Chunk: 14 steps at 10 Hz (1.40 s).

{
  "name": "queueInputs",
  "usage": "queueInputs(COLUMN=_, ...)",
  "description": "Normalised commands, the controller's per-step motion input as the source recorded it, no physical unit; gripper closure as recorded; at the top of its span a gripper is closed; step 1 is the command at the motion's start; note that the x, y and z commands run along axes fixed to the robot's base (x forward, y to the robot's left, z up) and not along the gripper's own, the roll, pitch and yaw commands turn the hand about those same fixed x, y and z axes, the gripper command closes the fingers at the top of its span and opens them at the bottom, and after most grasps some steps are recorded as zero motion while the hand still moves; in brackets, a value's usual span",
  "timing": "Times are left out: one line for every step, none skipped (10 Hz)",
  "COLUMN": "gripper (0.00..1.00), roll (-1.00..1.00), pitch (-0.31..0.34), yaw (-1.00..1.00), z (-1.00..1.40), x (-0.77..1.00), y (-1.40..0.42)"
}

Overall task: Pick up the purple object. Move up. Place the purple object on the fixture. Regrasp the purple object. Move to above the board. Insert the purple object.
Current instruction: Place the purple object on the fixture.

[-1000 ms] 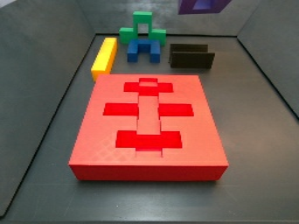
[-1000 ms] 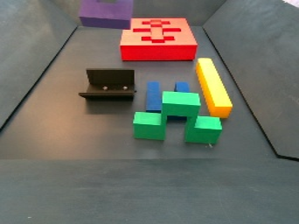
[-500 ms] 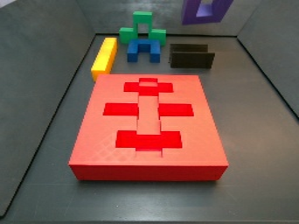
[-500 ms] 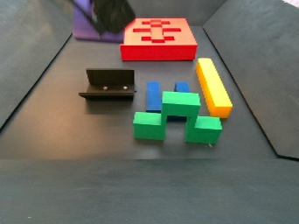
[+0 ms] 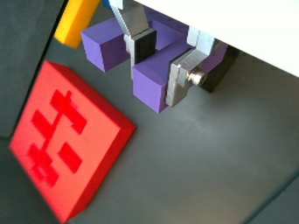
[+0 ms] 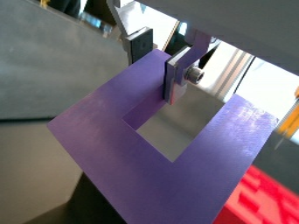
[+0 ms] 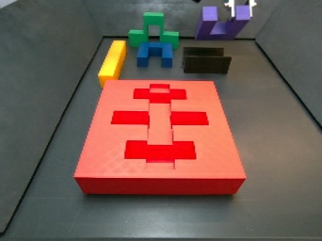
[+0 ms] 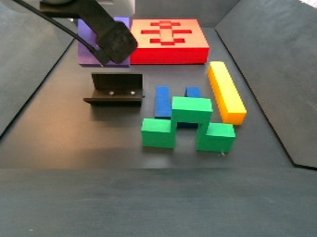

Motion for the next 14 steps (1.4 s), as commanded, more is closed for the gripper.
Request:
queueInputs(gripper=1.0, roll=0.11, pitch=0.12, yaw=0.0, z=-0.49, x=0.07, y=0.1)
queueInputs(gripper=1.0, roll=-0.05, pitch=0.0, yaw=0.0, z=-0.61, x=0.03, y=0.18)
queueInputs(gripper=1.0, roll=-0.21, pitch=0.0, yaw=0.0, z=-0.61, x=0.0, y=0.21)
queueInputs(gripper=1.0, roll=-0.34, pitch=0.0, yaw=0.0, z=-0.34, x=0.0, y=0.27)
queueInputs(gripper=1.0, roll=-0.48, pitch=0.0, yaw=0.0, z=-0.2, x=0.06, y=0.28)
queueInputs(gripper=1.0, roll=-0.42, pitch=0.0, yaw=-0.01, z=-0.11, x=0.27, y=0.2)
queueInputs(gripper=1.0, roll=0.0, pitch=0.02, yaw=-0.17, z=-0.16, x=0.31, y=0.14)
queueInputs(gripper=1.0, roll=0.15, pitch=0.031, yaw=-0.14, z=-0.23, x=0.05, y=0.12)
queueInputs(gripper=1.0, roll=0.22, pitch=0.051, yaw=-0.11, z=-0.22, x=-0.01, y=0.08)
queueInputs(gripper=1.0, roll=0.41, pitch=0.1, yaw=-0.15, z=-0.18, x=-0.07, y=0.0)
queueInputs(gripper=1.0, roll=0.44, pitch=0.089, yaw=-0.17, z=-0.24, x=-0.11, y=0.0)
queueInputs(gripper=1.0, roll=0.41, pitch=0.046, yaw=-0.16, z=-0.33, x=-0.21, y=0.0)
queueInputs(gripper=1.0, roll=0.29, pitch=0.009, yaw=-0.13, z=-0.31, x=-0.19, y=0.0)
queueInputs(gripper=1.0, roll=0.01, pitch=0.0, yaw=-0.06, z=0.0, x=-0.03, y=0.0)
